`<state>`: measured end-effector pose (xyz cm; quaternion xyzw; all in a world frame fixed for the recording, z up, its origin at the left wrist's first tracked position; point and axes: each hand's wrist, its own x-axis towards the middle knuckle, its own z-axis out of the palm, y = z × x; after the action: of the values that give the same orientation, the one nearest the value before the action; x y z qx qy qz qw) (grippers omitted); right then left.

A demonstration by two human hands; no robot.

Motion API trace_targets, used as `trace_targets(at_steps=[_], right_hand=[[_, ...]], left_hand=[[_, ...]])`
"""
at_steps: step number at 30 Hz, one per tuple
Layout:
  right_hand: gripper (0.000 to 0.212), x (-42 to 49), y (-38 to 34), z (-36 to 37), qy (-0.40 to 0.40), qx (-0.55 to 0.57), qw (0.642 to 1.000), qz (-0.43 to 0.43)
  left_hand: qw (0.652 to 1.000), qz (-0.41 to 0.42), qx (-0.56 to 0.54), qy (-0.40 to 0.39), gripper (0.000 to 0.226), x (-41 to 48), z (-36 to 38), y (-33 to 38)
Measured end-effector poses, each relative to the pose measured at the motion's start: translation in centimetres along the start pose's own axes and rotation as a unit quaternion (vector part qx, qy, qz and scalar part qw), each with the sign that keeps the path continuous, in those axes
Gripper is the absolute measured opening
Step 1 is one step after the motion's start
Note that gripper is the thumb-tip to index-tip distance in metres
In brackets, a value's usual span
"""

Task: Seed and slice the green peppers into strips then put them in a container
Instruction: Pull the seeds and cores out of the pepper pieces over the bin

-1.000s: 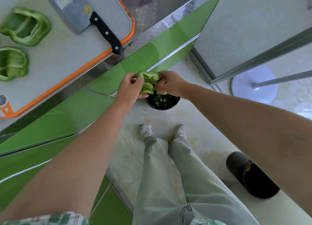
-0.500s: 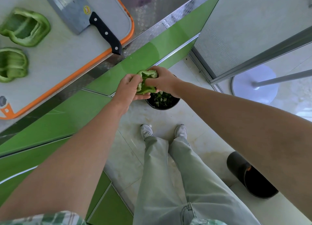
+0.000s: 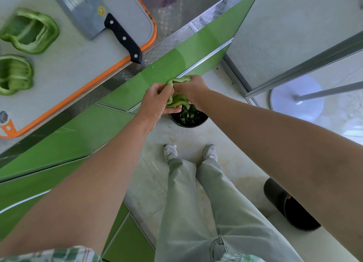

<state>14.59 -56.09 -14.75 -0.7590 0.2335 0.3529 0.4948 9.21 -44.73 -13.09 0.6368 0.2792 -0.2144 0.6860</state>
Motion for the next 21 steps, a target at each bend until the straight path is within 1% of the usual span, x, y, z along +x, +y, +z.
trace_targets(at_steps=[2, 4, 7, 9, 10, 11, 13, 15, 16, 18, 20, 21], right_hand=[[0.012, 0.0, 0.1, 0.3, 0.033, 0.01, 0.999, -0.021], [0.004, -0.4, 0.3, 0.1, 0.027, 0.021, 0.999, -0.039], [0.017, -0.8, 1.0, -0.7, -0.03, 0.041, 0.996, -0.07], [0.023, -0.8, 1.5, -1.4, -0.069, 0.076, 0.992, -0.071], [0.024, -0.7, 1.9, -1.6, -0.08, 0.074, 0.992, -0.068], [0.023, -0.6, 2.3, -1.9, -0.081, 0.052, 0.993, -0.062], [0.026, -0.5, 3.2, -2.2, -0.05, -0.008, 0.997, -0.058], [0.032, -0.3, 3.4, -2.6, -0.012, -0.008, 0.997, -0.074], [0.029, -0.4, 3.3, -2.6, -0.016, 0.009, 0.996, -0.084], [0.02, -0.9, 2.9, -2.4, -0.063, 0.023, 0.993, -0.099], [0.019, -1.1, 2.5, -2.1, -0.1, 0.019, 0.989, -0.11], [0.02, -1.2, 2.4, -1.9, -0.104, 0.025, 0.988, -0.115]], left_hand=[[1.0, 0.009, -0.003, 0.009, 0.008, 0.1, 0.3, 0.0], [1.0, 0.015, 0.006, 0.017, 0.011, 0.2, 0.3, 0.0], [0.998, 0.025, 0.035, 0.036, 0.017, 0.2, 0.0, -0.1], [0.997, 0.028, 0.042, 0.05, 0.018, 0.3, 0.0, -0.1], [0.997, 0.027, 0.041, 0.057, 0.017, 0.3, 0.0, -0.1], [0.997, 0.025, 0.037, 0.064, 0.017, 0.3, 0.1, -0.1], [0.996, 0.02, 0.023, 0.078, 0.014, 0.4, 0.1, -0.1], [0.996, 0.017, 0.017, 0.085, 0.012, 0.4, 0.0, -0.1], [0.996, 0.016, 0.016, 0.087, 0.012, 0.4, -0.1, -0.1], [0.996, 0.013, 0.012, 0.092, 0.012, 0.5, -0.3, -0.1], [0.996, 0.008, 0.009, 0.091, 0.011, 0.5, -0.3, -0.2], [0.996, 0.004, 0.005, 0.089, 0.01, 0.5, -0.4, -0.2]])
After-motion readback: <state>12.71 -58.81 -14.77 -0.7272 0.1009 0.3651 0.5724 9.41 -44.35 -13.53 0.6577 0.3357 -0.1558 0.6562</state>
